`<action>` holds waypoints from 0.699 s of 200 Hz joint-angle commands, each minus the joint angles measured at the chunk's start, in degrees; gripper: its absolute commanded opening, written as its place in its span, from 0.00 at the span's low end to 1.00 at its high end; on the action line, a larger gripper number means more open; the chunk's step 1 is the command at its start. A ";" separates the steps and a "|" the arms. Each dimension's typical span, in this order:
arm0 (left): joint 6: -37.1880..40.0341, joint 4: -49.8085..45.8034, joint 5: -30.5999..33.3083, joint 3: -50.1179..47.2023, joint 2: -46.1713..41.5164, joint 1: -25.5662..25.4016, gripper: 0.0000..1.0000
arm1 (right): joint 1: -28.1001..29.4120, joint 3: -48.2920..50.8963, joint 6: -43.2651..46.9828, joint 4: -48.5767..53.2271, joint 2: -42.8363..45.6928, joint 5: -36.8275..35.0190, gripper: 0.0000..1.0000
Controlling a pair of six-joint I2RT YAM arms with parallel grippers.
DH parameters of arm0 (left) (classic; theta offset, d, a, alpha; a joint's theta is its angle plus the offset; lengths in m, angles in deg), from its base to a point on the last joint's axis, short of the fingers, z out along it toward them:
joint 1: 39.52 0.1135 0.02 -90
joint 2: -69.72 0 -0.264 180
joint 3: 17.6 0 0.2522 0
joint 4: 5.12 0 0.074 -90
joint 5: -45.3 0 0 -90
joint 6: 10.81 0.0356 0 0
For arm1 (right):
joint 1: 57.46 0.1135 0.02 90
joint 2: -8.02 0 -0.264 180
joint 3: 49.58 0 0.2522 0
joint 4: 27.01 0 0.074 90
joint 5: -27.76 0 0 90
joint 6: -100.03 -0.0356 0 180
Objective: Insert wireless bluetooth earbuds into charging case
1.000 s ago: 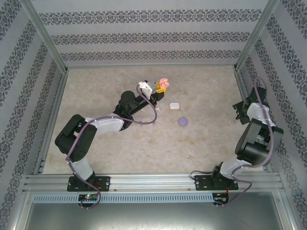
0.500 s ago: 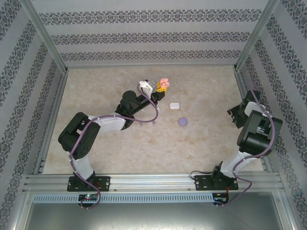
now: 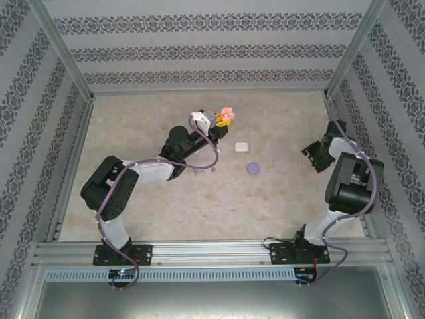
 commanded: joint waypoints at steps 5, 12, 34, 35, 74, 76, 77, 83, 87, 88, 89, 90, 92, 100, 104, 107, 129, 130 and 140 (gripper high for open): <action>-1.20 3.70 -0.10 0.78 1.09 0.25 0.00 | -0.94 -3.20 1.73 4.07 3.31 -5.54 0.60; -1.20 3.70 -0.26 0.89 1.19 0.25 0.00 | -1.68 -3.88 2.10 4.84 2.99 -6.43 0.61; -1.33 3.65 -0.46 1.17 1.26 0.25 0.00 | -3.84 -5.55 3.21 5.92 1.20 -8.06 0.61; -1.33 3.68 -0.45 1.17 1.22 0.25 0.00 | -3.99 -5.60 3.24 5.92 0.96 -8.22 0.62; -0.89 3.46 -0.26 1.04 0.84 0.23 0.00 | -5.80 -8.28 4.89 6.52 -3.45 -9.90 0.62; -0.87 3.44 -0.20 0.95 0.84 0.24 0.00 | -5.89 -8.43 4.94 6.53 -3.70 -10.00 0.62; -0.88 3.44 -0.24 0.93 0.84 0.25 0.00 | -5.90 -8.51 4.99 6.54 -3.80 -10.06 0.62; -0.77 3.44 -0.25 0.86 0.76 0.25 0.00 | -6.01 -8.89 5.12 6.42 -4.42 -10.20 0.62; -0.85 3.45 -0.23 0.81 0.71 0.25 0.00 | -6.04 -9.16 5.29 6.45 -4.90 -10.27 0.62; -0.82 3.40 -0.21 0.81 0.69 0.25 0.00 | -6.01 -9.24 5.34 6.45 -5.05 -10.24 0.62; -0.81 3.42 -0.20 0.81 0.68 0.25 0.00 | -6.01 -9.24 5.34 6.45 -5.05 -10.24 0.62; -0.76 3.43 -0.23 0.81 0.67 0.21 0.00 | -6.01 -9.36 5.37 6.49 -5.22 -10.27 0.62; -0.73 3.44 -0.22 0.77 0.71 0.24 0.00 | -6.01 -9.49 5.43 6.53 -5.52 -10.28 0.62; -0.83 3.40 -0.27 0.73 0.62 0.25 0.00 | -6.08 -9.96 5.73 6.54 -6.50 -10.04 0.61; -0.80 3.36 -0.20 0.73 0.57 0.25 0.00 | -6.07 -10.19 5.91 6.57 -6.95 -9.83 0.61; -0.86 3.35 -0.21 0.77 0.58 0.25 0.00 | -6.07 -10.30 5.87 6.66 -7.28 -9.64 0.61; -0.71 3.27 -0.24 0.89 0.58 0.25 0.00 | -5.73 -10.68 6.23 6.80 -8.81 -8.28 0.60; -0.71 3.27 -0.26 0.89 0.62 0.25 0.00 | -5.69 -10.65 6.25 6.80 -8.86 -8.23 0.60; -0.76 3.27 -0.22 1.02 0.69 0.25 0.00 | -5.43 -10.39 6.44 6.80 -8.88 -7.92 0.60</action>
